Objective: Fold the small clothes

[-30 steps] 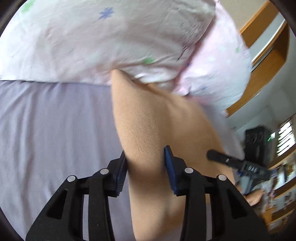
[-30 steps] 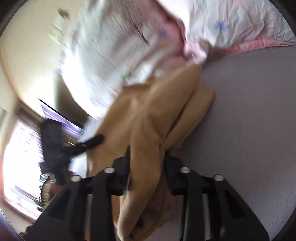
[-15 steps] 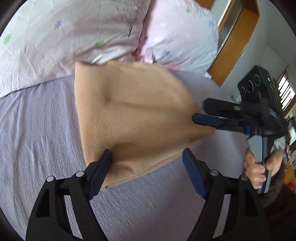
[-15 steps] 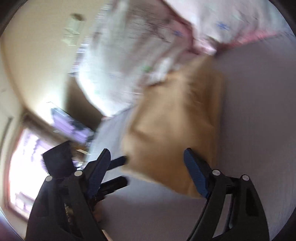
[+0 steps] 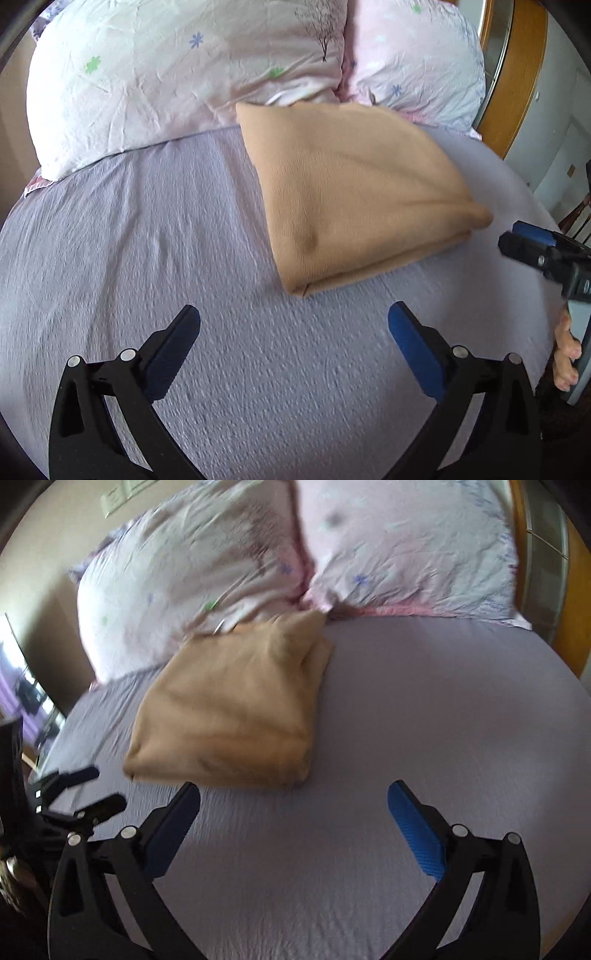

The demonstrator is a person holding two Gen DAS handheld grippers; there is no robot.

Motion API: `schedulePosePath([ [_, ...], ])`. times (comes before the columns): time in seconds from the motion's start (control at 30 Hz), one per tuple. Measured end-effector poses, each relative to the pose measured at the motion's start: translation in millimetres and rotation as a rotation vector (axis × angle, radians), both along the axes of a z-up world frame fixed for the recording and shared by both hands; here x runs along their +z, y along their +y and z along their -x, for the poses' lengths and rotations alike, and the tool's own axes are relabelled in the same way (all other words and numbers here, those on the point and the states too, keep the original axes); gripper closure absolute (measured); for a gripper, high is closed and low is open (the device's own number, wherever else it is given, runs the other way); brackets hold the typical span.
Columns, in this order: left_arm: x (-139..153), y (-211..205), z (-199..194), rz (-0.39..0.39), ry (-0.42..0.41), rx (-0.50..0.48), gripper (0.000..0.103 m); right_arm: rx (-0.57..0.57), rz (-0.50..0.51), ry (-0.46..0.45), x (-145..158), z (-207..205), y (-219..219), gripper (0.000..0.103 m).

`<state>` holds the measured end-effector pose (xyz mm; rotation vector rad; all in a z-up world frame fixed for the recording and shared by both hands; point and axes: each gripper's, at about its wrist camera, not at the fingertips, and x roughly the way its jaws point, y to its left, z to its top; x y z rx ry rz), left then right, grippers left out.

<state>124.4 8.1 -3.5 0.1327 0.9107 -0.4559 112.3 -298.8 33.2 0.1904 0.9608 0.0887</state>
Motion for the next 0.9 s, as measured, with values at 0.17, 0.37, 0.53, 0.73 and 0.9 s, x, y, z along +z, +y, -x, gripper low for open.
schedulePosePath([
  [0.17, -10, 1, -3, -0.055, 0.03, 0.023, 0.001, 0.024, 0.073, 0.063, -22, -20, 30, 0.002],
  [0.37, -14, -4, 1, -0.11, 0.017, 0.044, 0.001, 0.047, 0.156, 0.091, -31, -17, 42, 0.002],
  [0.53, -13, -4, -1, -0.112, 0.016, 0.045, 0.001, 0.046, 0.18, 0.095, -32, -16, 46, 0.002],
  [0.73, -13, -4, -1, -0.112, 0.015, 0.044, 0.001, 0.047, 0.182, 0.095, -32, -15, 45, 0.002],
  [0.9, -13, -4, -1, -0.112, 0.015, 0.044, 0.001, 0.047, 0.182, 0.095, -32, -15, 45, 0.002],
])
